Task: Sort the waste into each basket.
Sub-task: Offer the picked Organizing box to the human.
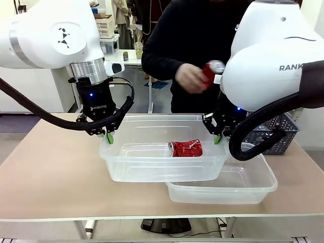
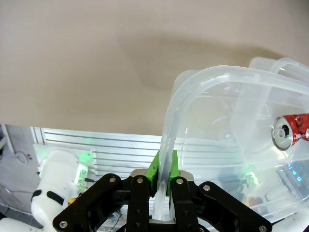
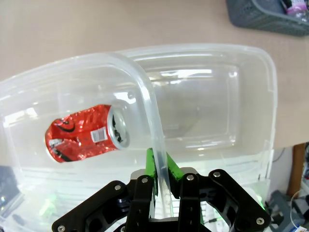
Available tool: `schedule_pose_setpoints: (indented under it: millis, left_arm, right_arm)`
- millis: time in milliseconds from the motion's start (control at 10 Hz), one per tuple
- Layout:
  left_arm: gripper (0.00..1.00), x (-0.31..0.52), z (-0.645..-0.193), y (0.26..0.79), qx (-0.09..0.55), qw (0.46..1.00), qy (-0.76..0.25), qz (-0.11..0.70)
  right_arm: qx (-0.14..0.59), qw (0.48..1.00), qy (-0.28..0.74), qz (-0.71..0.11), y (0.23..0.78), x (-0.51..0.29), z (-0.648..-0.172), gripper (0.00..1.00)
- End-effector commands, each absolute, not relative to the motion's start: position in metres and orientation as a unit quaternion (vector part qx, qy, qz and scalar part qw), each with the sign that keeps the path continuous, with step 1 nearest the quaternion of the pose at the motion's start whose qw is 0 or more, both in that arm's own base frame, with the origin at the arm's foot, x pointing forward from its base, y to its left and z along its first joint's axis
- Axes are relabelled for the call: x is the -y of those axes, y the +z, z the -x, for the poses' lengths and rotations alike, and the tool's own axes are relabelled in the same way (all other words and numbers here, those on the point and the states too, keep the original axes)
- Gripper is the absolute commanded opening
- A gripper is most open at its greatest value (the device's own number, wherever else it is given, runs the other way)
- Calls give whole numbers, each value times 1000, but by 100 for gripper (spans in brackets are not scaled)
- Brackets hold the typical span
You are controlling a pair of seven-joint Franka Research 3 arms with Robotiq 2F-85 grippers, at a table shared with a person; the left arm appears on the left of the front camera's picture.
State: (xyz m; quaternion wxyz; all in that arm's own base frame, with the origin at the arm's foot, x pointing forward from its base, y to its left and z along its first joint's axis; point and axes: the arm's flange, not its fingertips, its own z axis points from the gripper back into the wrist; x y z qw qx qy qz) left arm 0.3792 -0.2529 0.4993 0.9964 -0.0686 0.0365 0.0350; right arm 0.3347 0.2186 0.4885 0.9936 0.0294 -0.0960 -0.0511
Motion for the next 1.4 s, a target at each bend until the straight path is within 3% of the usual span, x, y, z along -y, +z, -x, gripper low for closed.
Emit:
schedule_pose_setpoints:
  millis: [0, 1300]
  left_arm:
    - [6, 248, -376, 502, -33, 996, 40, 71]
    - [6, 248, -376, 502, -33, 996, 40, 71]
  right_arm:
    - [95, 994, -49, -31, 491, -217, -339, 6]
    - [95, 994, -49, -31, 491, -217, -339, 6]
